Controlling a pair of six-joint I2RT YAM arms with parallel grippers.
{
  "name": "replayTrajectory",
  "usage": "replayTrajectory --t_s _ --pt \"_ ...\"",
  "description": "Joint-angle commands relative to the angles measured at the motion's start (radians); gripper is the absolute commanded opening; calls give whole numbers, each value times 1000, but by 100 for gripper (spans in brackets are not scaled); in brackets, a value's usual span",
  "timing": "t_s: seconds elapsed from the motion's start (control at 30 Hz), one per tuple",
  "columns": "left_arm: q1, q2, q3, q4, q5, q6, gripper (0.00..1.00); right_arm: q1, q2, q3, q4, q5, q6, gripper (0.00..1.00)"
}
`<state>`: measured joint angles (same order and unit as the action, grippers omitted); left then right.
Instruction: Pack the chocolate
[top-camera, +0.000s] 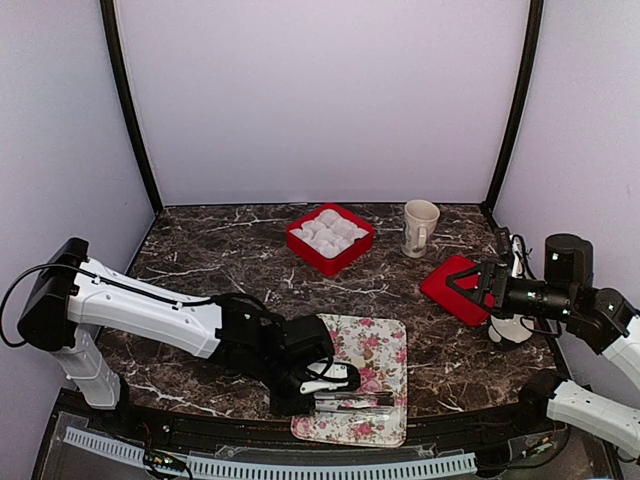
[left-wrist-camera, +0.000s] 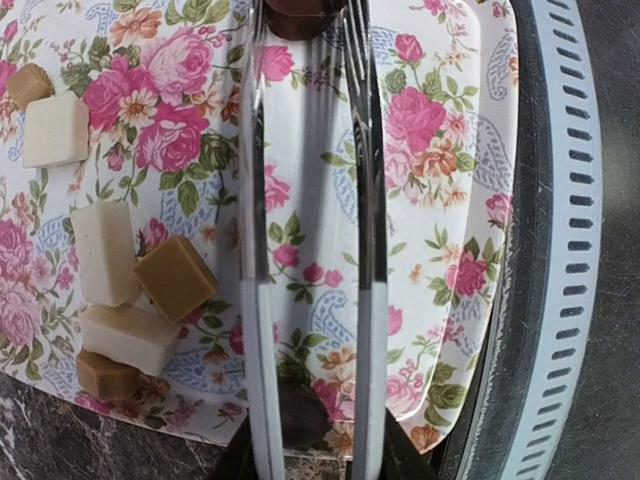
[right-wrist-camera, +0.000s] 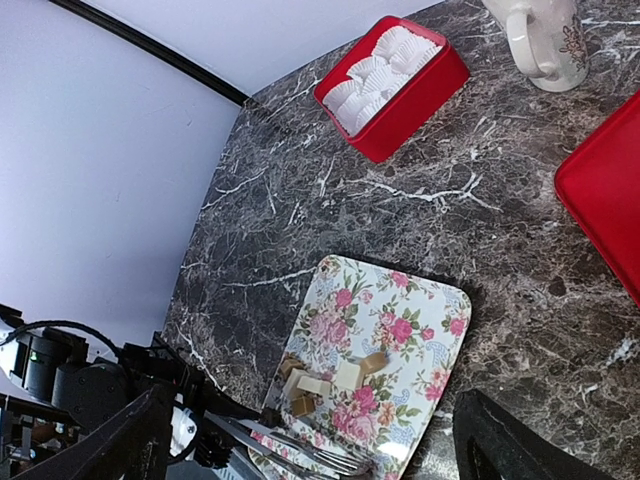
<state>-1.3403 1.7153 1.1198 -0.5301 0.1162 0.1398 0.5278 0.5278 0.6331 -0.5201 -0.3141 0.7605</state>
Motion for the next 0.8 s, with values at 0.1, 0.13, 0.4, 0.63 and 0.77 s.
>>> replayTrajectory --t_s 0.1,0.13,0.4,0.63,0.77 --pt "7 -70 22 1 47 0 18 -7 -3 13 5 12 -22 98" --pt "14 -83 21 -1 57 -7 16 -6 -2 13 9 12 -25 98" --pt "165 -203 30 -3 184 -68 10 -7 22 10 34 16 -36 98" --pt "376 -211 81 -1 278 -153 8 -7 64 5 69 15 -38 98" --pt "493 -178 122 27 337 -227 8 -8 83 7 82 21 -35 98"
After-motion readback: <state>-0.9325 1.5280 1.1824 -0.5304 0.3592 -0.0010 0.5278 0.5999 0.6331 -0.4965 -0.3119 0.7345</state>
